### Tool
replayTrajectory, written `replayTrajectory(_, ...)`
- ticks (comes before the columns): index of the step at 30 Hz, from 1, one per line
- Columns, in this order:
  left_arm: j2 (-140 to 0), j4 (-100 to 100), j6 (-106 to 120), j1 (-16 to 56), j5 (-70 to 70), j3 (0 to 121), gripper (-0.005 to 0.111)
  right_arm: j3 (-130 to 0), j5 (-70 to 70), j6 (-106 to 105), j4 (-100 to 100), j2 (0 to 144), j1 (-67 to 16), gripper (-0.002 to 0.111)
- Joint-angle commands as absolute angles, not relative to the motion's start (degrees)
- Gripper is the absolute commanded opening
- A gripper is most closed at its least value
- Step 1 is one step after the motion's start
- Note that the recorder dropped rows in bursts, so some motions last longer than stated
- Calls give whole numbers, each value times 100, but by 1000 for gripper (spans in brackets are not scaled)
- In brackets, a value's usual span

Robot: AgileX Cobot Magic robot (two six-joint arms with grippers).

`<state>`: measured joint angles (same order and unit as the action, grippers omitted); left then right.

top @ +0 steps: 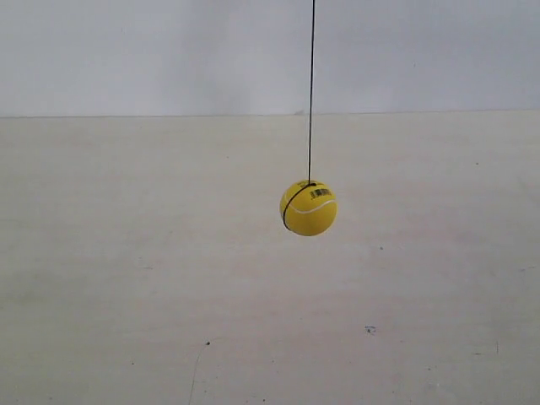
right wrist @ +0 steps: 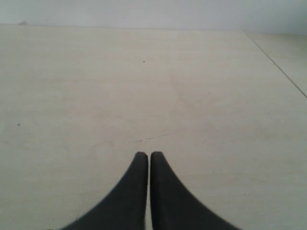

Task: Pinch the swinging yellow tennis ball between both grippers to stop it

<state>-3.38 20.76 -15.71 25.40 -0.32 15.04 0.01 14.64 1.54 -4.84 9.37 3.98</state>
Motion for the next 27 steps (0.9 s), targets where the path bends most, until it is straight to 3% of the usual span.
replayTrajectory(1, -383, 902, -549, 1592, 0, 1199, 5, 0, 1453, 110, -487, 917, 414, 0)
replayTrajectory(5, -383, 0, -137, 711, 0, 848, 5, 0, 1453, 110, -487, 917, 414, 0)
replayTrajectory(10, -336, 297, -147, 171, 0, 315, 5, 0, 1453, 110, -487, 917, 414, 0)
replayTrajectory(15, -39, 589, -147, 109, 0, 0, 5, 0, 1453, 110, -487, 917, 414, 0)
replayTrajectory(27, 0, 589, 121, -118, 1661, 0, 5, 0, 1355, 111, -487, 917, 414, 0)
